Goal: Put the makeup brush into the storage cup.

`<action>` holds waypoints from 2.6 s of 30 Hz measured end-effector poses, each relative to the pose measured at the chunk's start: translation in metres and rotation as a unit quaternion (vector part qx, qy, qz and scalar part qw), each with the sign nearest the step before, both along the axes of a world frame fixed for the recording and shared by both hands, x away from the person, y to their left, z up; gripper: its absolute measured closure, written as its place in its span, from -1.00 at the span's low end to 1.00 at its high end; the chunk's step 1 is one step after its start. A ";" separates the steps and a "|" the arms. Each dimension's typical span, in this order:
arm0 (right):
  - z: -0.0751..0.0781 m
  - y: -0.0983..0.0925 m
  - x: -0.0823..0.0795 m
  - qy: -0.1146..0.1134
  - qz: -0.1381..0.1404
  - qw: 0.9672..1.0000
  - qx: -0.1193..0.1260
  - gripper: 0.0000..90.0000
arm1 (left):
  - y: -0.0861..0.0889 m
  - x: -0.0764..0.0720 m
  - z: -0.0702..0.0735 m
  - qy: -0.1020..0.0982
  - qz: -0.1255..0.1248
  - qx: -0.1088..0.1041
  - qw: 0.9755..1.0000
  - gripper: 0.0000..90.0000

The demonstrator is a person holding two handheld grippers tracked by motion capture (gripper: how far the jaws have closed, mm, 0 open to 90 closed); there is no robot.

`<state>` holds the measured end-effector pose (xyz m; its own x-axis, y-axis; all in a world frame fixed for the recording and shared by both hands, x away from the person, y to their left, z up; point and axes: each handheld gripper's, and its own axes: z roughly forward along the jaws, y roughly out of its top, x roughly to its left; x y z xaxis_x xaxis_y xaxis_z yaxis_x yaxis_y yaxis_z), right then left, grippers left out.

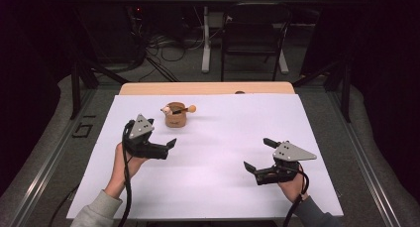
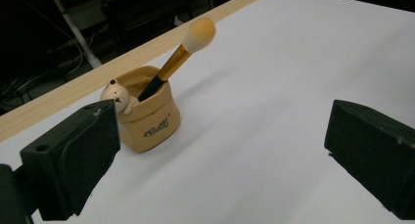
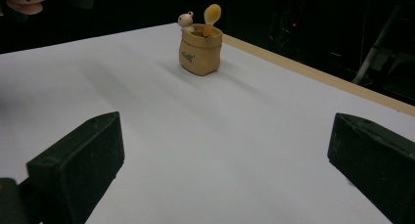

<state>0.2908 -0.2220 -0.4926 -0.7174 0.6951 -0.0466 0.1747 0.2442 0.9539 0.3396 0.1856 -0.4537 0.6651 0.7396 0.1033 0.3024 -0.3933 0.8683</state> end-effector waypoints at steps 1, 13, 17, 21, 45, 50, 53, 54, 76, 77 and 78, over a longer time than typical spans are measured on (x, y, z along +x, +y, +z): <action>0.000 -0.001 -0.001 0.000 -0.001 1.000 0.000 -1.00 | 0.000 -0.002 -0.001 0.000 -0.001 -0.002 1.000 -0.99; -0.001 -0.011 -0.007 -0.007 -0.004 1.000 0.005 -1.00 | 0.004 -0.023 -0.013 -0.007 -0.025 -0.043 0.999 -0.99; -0.001 -0.015 -0.009 -0.008 -0.008 1.000 0.008 -1.00 | 0.007 -0.030 -0.018 -0.015 -0.032 -0.064 0.997 -1.00; -0.002 -0.017 -0.012 -0.009 -0.010 1.000 0.010 -1.00 | 0.012 -0.040 -0.024 -0.028 -0.031 -0.076 0.996 -1.00; -0.009 -0.027 -0.030 -0.012 -0.032 0.999 0.005 -1.00 | 0.026 -0.068 -0.061 -0.038 -0.012 -0.077 0.996 -1.00; -0.013 -0.028 -0.033 -0.011 -0.039 0.999 -0.001 -1.00 | 0.029 -0.070 -0.065 -0.037 -0.004 -0.075 0.996 -1.00; -0.014 -0.029 -0.035 -0.011 -0.041 0.999 -0.005 -1.00 | 0.032 -0.073 -0.068 -0.035 -0.002 -0.077 0.996 -1.00; -0.015 -0.030 -0.036 -0.009 -0.042 0.999 -0.007 -1.00 | 0.032 -0.073 -0.069 -0.034 -0.001 -0.074 0.997 -1.00; -0.029 -0.039 -0.043 0.020 -0.054 0.998 -0.035 -1.00 | 0.057 -0.080 -0.088 -0.004 0.033 -0.061 0.998 -1.00; -0.031 -0.038 -0.042 0.015 -0.056 0.998 -0.029 -1.00 | 0.057 -0.079 -0.090 0.002 0.035 -0.057 0.998 -1.00; -0.031 -0.038 -0.042 0.020 -0.053 0.998 -0.033 -1.00 | 0.057 -0.077 -0.091 0.005 0.038 -0.057 0.998 -1.00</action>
